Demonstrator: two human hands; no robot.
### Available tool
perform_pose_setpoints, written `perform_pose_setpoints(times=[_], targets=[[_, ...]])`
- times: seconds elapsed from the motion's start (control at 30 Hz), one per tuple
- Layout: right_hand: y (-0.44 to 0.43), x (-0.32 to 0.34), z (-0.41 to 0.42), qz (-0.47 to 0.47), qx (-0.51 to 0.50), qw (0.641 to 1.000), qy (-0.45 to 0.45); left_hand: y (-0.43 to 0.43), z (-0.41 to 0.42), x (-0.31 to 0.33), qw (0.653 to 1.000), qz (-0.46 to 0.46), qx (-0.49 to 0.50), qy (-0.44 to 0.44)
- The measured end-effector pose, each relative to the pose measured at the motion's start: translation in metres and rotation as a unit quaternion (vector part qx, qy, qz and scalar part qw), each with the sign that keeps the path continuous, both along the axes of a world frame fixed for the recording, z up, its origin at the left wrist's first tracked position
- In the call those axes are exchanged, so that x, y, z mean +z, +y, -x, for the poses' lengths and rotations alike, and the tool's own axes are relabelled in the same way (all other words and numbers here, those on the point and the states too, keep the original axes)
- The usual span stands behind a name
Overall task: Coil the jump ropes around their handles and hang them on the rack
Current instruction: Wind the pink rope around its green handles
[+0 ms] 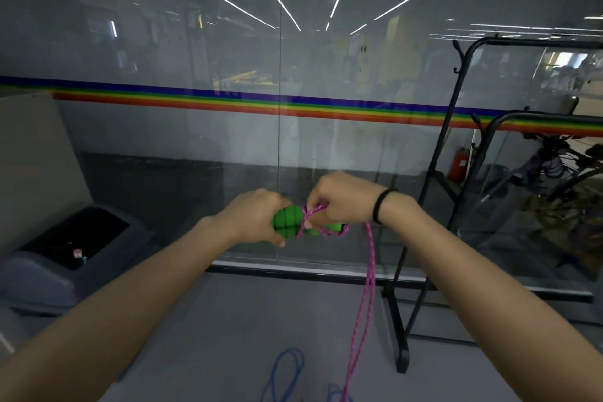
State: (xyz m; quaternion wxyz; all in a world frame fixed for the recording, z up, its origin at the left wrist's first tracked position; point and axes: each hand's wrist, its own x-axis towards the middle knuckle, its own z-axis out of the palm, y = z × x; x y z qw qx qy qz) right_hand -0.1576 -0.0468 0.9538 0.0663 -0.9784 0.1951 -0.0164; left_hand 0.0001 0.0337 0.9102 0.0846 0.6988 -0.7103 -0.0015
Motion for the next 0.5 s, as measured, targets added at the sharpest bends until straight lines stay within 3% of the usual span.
perform_pose_setpoints(times=[0.13,0.2,0.3,0.37,0.43,0.47,0.5], targets=[[-0.016,0.012,0.001,-0.139,0.012,0.985,-0.099,0.005,-0.001,0.016,0.997,-0.045,-0.056,-0.020],[-0.025,0.007,-0.001,-0.245,0.023,0.959,-0.142,0.008,-0.002,0.019,0.994,-0.056,-0.087,0.027],[-0.030,-0.008,-0.002,-0.416,0.019,0.890,-0.186,0.010,-0.003,0.020,0.980,-0.020,-0.128,0.149],[-0.030,-0.023,0.001,-0.528,-0.016,0.811,-0.252,0.009,-0.004,0.017,0.963,0.000,-0.127,0.240],[-0.027,-0.040,0.003,-0.637,-0.080,0.675,-0.363,0.010,-0.005,0.012,0.948,0.008,-0.108,0.300],[-0.024,-0.046,0.006,-0.663,-0.088,0.633,-0.391,0.011,-0.004,0.009,0.942,0.012,-0.099,0.320],[-0.025,-0.052,0.006,-0.672,-0.069,0.630,-0.382,0.012,-0.002,0.007,0.934,0.018,-0.091,0.345]])
